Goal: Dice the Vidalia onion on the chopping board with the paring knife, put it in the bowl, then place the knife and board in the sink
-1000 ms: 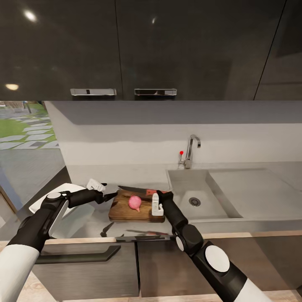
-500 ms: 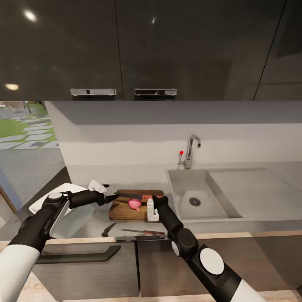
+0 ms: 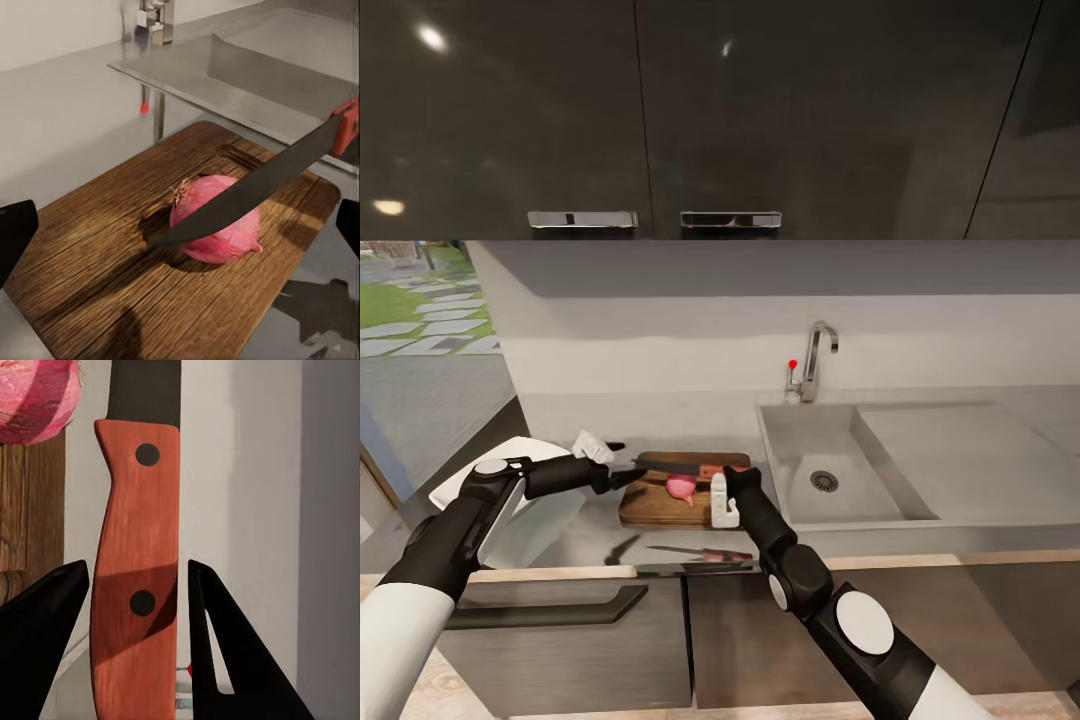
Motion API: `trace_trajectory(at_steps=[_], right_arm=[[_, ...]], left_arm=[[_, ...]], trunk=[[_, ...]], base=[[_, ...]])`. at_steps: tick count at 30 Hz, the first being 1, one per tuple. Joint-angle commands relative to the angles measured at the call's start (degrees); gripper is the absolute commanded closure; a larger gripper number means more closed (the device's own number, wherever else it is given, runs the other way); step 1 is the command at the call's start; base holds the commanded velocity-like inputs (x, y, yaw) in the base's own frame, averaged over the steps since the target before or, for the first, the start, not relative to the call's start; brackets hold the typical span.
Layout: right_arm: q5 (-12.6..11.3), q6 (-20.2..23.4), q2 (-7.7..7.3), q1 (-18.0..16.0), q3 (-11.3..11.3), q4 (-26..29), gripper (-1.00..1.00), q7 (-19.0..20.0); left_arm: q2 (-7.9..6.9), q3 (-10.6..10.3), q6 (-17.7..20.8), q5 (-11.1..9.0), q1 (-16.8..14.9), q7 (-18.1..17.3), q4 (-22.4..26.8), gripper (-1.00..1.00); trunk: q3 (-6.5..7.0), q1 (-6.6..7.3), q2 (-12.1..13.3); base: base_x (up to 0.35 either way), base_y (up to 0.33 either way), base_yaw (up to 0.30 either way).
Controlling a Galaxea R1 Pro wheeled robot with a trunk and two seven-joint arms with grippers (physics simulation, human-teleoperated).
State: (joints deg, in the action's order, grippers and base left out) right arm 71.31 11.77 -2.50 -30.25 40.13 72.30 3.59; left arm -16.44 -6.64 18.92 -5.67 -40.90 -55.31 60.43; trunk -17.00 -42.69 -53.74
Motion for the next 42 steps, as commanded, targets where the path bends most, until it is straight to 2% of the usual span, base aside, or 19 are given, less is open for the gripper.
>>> trace_trajectory(at_steps=[1, 8, 18, 25, 42], right_arm=[[0.59, 0.45, -0.05, -0.07, 0.1, 0.12, 1.0, 0.37], [0.6, 0.45, -0.05, -0.07, -0.27, 0.12, 1.0, 0.24], [0.66, 0.51, 0.03, -0.07, -0.39, 0.12, 1.0, -0.25], [0.67, 0.57, 0.11, -0.07, -0.4, 0.12, 1.0, -2.11], [0.76, 0.62, 0.12, -0.16, -0.4, -0.17, 1.0, -2.53]], left_arm=[[-0.07, -0.14, 0.56, -0.57, -0.05, -0.64, 0.0, -1.0], [-0.08, -0.13, 0.51, -0.57, -0.06, -2.11, 0.0, -1.0], [-0.08, -0.2, 0.51, -0.57, -0.06, -2.26, 0.06, -1.0], [-0.08, -0.21, 0.52, -0.57, -0.06, -2.26, 0.78, -1.0], [-0.17, -0.21, 0.51, -0.57, -0.06, -2.26, 0.92, -1.0]], trunk=[[-0.08, -0.01, -0.06], [-0.08, -0.01, -0.06], [-0.08, -0.01, -0.06], [-0.08, -0.01, -0.06], [-0.08, -0.01, -0.06]], base=[[0.0, 0.0, 0.0], [0.0, 0.0, 0.0], [0.0, 0.0, 0.0], [0.0, 0.0, 0.0], [0.0, 0.0, 0.0]])
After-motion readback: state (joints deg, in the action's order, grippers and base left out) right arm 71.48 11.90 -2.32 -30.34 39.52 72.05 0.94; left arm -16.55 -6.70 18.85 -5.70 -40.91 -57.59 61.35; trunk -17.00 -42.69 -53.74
